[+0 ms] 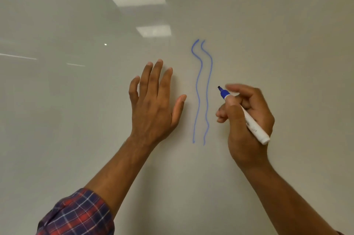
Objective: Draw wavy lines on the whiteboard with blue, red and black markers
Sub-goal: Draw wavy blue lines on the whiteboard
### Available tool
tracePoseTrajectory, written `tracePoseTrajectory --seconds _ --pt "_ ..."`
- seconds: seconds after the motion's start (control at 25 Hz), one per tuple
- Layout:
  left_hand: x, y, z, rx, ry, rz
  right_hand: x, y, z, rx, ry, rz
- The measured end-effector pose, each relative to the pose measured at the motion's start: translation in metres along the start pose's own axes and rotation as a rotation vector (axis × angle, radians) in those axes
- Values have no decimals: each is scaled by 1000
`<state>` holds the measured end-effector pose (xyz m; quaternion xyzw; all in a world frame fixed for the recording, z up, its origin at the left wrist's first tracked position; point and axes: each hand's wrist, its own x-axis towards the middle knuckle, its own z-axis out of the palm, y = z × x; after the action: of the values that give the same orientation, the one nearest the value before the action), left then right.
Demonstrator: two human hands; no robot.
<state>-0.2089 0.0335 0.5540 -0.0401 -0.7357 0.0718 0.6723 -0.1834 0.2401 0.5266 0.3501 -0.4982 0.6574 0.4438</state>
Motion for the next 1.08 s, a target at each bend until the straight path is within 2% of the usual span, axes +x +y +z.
tracePoseTrajectory --seconds 0.2,0.36,0.72,1.08 --pt "44 -11 10 14 12 1 77 -1 11 -119 73 -124" --pt "44 -10 16 5 18 9 110 15 21 -218 56 -186" --pt "43 -12 21 -8 56 25 129 26 30 -307 103 -245" --pt "43 -13 23 -15 68 29 121 19 24 -332 -13 -187"
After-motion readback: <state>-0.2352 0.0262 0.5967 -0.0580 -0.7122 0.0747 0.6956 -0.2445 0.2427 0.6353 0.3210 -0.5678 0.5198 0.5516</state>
